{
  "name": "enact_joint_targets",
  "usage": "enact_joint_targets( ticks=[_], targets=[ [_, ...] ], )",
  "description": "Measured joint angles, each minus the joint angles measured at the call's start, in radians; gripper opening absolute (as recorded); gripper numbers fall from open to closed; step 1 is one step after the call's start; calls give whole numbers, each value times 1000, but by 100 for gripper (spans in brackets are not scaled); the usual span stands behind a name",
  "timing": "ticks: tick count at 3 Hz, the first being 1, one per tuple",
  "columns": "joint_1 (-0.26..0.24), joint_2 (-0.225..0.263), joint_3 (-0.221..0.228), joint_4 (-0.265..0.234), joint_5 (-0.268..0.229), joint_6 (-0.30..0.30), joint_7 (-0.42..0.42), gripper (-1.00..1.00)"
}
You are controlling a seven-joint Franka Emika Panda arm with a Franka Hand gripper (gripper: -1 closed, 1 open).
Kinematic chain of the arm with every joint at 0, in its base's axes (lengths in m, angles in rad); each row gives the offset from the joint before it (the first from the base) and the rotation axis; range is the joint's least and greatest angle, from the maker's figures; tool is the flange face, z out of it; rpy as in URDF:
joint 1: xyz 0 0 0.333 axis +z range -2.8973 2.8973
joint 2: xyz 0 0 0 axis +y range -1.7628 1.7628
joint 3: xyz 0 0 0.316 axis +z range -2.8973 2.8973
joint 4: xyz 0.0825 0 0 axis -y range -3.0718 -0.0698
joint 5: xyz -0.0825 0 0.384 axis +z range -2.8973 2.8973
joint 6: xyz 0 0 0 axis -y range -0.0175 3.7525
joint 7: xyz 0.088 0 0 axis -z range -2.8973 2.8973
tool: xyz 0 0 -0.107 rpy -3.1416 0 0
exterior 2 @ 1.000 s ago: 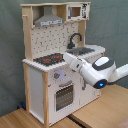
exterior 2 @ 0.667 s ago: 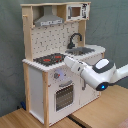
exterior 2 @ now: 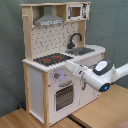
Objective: Play with the kitchen
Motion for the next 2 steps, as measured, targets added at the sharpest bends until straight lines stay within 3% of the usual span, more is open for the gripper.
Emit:
enact_joint_targets(
  ticks=[2],
  targets=[
    [1, 0, -23, -39, -79, 172, 128, 100]
  ],
)
